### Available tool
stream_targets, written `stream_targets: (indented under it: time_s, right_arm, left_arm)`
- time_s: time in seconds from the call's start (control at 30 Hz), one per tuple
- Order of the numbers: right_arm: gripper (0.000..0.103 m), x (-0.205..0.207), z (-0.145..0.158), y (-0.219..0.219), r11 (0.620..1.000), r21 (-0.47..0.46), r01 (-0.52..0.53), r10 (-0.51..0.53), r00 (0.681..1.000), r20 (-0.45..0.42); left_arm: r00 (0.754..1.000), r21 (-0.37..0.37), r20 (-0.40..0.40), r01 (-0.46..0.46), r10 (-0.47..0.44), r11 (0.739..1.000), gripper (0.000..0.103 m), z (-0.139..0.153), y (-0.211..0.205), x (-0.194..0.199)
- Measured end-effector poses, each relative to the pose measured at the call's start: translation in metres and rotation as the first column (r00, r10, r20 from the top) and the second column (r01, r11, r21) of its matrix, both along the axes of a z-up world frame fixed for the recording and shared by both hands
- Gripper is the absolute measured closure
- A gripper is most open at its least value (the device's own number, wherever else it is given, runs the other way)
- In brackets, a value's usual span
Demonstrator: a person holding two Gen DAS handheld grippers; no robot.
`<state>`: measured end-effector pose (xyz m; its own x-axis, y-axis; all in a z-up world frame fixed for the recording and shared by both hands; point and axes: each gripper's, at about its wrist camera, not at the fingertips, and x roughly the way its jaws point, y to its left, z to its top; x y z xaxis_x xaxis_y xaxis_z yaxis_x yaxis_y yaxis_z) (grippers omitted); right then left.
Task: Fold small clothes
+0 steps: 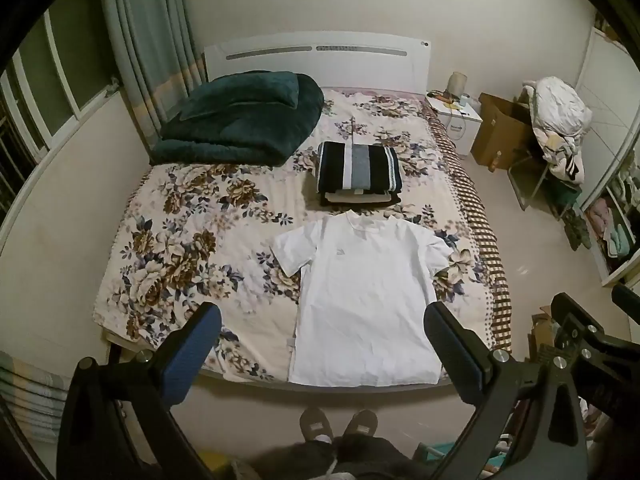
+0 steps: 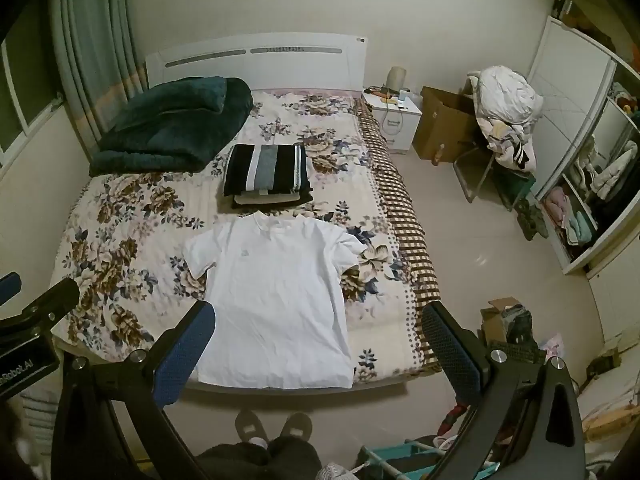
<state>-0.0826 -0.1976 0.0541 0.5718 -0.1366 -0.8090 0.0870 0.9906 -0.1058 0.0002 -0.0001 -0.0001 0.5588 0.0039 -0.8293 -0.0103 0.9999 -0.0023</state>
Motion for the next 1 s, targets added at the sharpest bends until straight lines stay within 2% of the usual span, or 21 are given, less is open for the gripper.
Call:
stream_targets:
  time_s: [0.53, 1.0]
  right_arm:
    - [0.000, 0.001, 0.013, 0.014, 1.000, 0.009, -0.004, 0.004, 1.000, 0.005]
    - [0.000, -0.003, 0.009, 0.008, 1.000, 0.007, -0.004, 0.004, 1.000, 0.013]
  left_arm:
    - [1.000, 0.006, 0.012, 0.001, -0.001, 1.000, 0.000, 0.000, 0.000, 0.000]
    - [1.000, 0.003, 0.012, 0.001, -0.001, 1.000, 0.000, 0.000, 0.000, 0.000]
